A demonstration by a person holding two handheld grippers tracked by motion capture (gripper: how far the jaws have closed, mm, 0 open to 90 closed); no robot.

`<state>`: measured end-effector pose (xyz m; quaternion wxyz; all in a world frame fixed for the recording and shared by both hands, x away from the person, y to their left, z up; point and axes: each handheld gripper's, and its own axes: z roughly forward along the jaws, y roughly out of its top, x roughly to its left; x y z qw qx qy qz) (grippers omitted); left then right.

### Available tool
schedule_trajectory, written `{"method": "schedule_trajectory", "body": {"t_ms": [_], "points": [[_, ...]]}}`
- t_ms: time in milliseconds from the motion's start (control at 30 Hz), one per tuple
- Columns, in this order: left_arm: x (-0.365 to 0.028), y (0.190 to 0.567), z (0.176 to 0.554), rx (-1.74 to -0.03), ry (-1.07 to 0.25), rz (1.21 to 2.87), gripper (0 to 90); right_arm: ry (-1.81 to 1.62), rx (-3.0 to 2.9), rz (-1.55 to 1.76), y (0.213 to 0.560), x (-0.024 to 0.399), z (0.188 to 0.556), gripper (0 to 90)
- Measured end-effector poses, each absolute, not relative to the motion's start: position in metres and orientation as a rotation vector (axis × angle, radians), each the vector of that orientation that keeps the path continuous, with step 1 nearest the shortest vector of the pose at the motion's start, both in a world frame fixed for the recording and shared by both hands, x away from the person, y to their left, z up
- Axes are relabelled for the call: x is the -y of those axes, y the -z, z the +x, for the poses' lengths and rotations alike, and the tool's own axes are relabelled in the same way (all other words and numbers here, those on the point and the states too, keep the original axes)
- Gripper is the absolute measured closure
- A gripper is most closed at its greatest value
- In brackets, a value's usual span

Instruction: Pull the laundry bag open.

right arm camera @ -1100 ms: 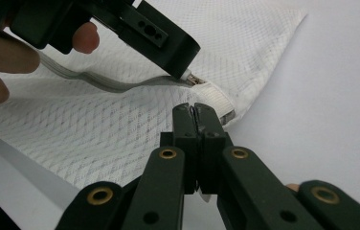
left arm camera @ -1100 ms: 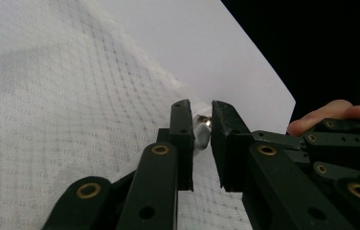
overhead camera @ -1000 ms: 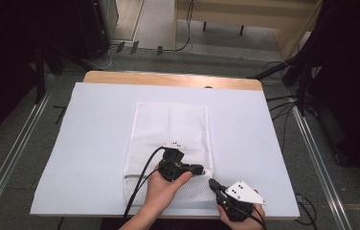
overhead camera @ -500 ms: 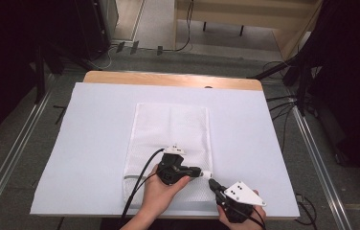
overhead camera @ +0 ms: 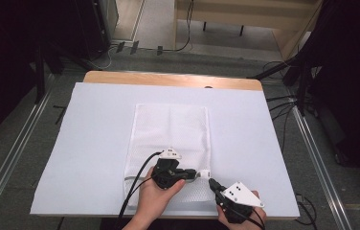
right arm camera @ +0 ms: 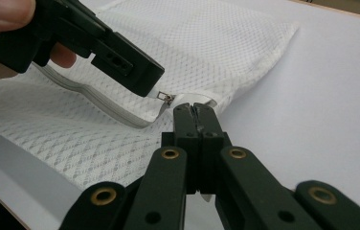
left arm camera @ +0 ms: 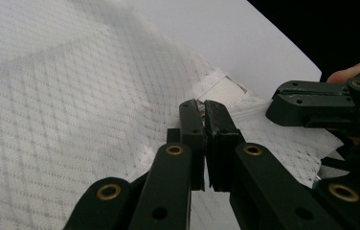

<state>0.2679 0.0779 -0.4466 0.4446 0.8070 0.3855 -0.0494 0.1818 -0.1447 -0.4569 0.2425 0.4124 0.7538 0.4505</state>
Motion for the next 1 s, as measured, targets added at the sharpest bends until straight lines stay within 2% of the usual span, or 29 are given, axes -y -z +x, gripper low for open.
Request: {"method": "schedule_trajectory", "body": {"t_ms": [633,1000], "points": [[-0.096,0.454,0.267,-1.009,0.061,2.018,88.2,-1.243,-2.042,1.125,0.452,0.144,0.179,90.0],[-0.148,0.456,0.265,-1.134,-0.041,2.004,88.1,-1.243,-2.016,1.156,0.449,0.151,0.179,90.0]]}}
